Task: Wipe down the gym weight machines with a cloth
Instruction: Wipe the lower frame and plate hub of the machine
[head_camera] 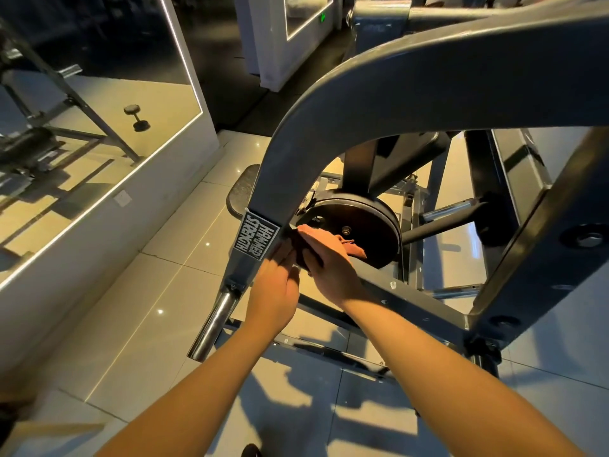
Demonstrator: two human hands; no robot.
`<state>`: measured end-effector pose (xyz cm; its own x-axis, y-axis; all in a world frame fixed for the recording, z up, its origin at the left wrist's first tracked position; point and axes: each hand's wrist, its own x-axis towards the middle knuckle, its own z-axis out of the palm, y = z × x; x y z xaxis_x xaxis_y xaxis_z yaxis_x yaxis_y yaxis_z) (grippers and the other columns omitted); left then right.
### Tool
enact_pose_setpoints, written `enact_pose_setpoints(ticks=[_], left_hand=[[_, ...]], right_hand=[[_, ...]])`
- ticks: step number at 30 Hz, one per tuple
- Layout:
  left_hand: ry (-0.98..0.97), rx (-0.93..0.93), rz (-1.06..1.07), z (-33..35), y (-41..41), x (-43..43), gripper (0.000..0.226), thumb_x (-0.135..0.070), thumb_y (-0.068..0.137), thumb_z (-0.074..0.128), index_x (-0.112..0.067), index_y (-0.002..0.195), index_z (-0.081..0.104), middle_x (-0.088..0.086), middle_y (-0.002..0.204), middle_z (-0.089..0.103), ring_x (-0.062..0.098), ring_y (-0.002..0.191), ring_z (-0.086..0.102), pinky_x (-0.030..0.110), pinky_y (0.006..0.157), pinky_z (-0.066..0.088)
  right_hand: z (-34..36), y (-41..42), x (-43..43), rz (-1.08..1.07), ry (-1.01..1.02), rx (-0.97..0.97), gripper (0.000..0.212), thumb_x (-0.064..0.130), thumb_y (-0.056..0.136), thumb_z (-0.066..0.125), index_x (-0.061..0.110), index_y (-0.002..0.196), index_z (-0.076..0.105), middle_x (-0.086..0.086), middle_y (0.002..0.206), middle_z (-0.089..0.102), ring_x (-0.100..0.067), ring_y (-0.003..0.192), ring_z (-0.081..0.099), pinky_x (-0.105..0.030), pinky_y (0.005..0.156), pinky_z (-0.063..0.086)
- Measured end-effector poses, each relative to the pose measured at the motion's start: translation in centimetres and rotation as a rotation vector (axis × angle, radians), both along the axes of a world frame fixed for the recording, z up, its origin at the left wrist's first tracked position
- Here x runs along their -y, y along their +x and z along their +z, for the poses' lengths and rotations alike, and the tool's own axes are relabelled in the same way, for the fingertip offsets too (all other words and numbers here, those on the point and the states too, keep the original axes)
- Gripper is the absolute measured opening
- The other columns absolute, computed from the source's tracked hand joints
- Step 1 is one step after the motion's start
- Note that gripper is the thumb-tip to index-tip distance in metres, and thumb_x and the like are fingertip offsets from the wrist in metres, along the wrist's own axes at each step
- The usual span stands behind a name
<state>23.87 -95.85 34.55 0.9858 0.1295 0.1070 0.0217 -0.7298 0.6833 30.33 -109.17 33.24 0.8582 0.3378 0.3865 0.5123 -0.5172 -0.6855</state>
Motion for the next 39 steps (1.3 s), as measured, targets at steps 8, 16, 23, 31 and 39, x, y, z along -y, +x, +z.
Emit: enact_pose_setpoints(ticks=[8, 16, 23, 31, 39], left_hand=[[0.044, -0.103, -0.192, -0.8, -0.5, 1.6, 0.045, -0.020, 0.104, 0.050, -0.022, 0.149, 0.048, -0.004, 0.151, 0.049, 0.018, 0.131, 0.053, 0.029, 0.106, 0.046], [-0.037, 0.047, -0.015, 0.0, -0.1, -0.6, 0.016, -0.009, 0.099, 0.048, -0.009, 0.112, 0.058, 0.004, 0.104, 0.053, 0.026, 0.093, 0.057, 0.044, 0.079, 0.053], [0.102, -0.062, -0.152, 0.2, -0.4, 1.3, 0.036, -0.014, 0.103, 0.051, 0.000, 0.136, 0.056, 0.014, 0.141, 0.054, 0.028, 0.128, 0.052, 0.038, 0.106, 0.046], [-0.036, -0.027, 0.024, -0.3, -0.7, 0.2, 0.026, -0.010, 0.100, 0.050, -0.005, 0.124, 0.053, 0.011, 0.117, 0.054, 0.025, 0.097, 0.058, 0.047, 0.084, 0.056], [0.073, -0.132, -0.034, -1.2, -0.1, 1.8, 0.025, -0.012, 0.100, 0.050, -0.004, 0.123, 0.057, 0.020, 0.131, 0.053, 0.035, 0.109, 0.057, 0.047, 0.095, 0.052]], right_hand=[[-5.3, -3.2, 7.5, -0.388, 0.046, -0.160, 0.070, 0.064, 0.101, 0.028, 0.007, 0.115, 0.067, -0.011, 0.105, 0.069, -0.026, 0.096, 0.065, -0.046, 0.090, 0.054], [0.3, 0.4, -1.5, -0.050, -0.046, -0.074, 0.036, 0.022, 0.105, 0.042, 0.024, 0.139, 0.053, -0.004, 0.132, 0.059, -0.024, 0.120, 0.054, -0.043, 0.106, 0.047], [-3.4, -1.7, 4.2, -0.250, -0.053, 0.024, 0.038, 0.032, 0.106, 0.038, 0.009, 0.118, 0.066, -0.013, 0.112, 0.069, -0.024, 0.106, 0.065, -0.039, 0.101, 0.052], [0.5, 0.0, 0.1, -0.206, 0.027, -0.186, 0.029, 0.017, 0.100, 0.043, 0.021, 0.110, 0.070, -0.004, 0.107, 0.069, -0.023, 0.100, 0.063, -0.044, 0.094, 0.053], [-0.7, -1.4, 1.1, -0.152, 0.059, -0.078, 0.034, 0.025, 0.104, 0.043, 0.017, 0.129, 0.064, -0.004, 0.133, 0.062, -0.014, 0.124, 0.054, -0.028, 0.112, 0.040]])
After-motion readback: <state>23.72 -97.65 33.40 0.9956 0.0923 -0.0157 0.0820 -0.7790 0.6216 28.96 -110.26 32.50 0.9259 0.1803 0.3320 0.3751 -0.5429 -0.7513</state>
